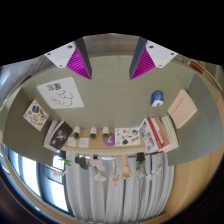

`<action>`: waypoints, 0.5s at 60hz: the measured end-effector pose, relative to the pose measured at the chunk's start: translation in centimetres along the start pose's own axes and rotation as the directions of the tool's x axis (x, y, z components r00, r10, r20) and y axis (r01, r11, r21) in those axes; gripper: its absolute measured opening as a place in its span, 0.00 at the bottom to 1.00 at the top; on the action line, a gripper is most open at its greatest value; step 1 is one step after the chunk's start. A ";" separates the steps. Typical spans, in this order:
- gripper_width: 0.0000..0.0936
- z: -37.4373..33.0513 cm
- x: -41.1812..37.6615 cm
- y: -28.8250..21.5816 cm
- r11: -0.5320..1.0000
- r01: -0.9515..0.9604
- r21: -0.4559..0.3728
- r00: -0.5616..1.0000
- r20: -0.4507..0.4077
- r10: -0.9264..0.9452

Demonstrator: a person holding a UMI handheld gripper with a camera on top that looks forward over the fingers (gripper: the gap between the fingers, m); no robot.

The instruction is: Arrange mouse

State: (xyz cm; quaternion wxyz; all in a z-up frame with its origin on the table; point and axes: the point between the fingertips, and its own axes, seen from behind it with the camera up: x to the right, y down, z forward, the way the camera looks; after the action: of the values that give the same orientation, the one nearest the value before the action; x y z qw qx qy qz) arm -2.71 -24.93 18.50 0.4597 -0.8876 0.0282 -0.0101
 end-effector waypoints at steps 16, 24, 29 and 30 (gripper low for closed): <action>0.81 2.4 -9.1 -1.0 0.983 0.062 -0.172 0.988 0.150 -0.036; 0.81 5.0 -10.8 -6.1 0.979 0.093 -0.184 0.983 0.174 -0.061; 0.81 6.8 -11.1 -9.8 0.977 0.103 -0.187 0.980 0.185 -0.068; 0.81 7.4 -11.1 -10.6 0.976 0.102 -0.191 0.980 0.186 -0.066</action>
State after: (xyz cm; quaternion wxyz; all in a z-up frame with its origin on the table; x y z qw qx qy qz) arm -13.00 -12.15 22.98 0.3679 -0.9270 -0.0499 0.0527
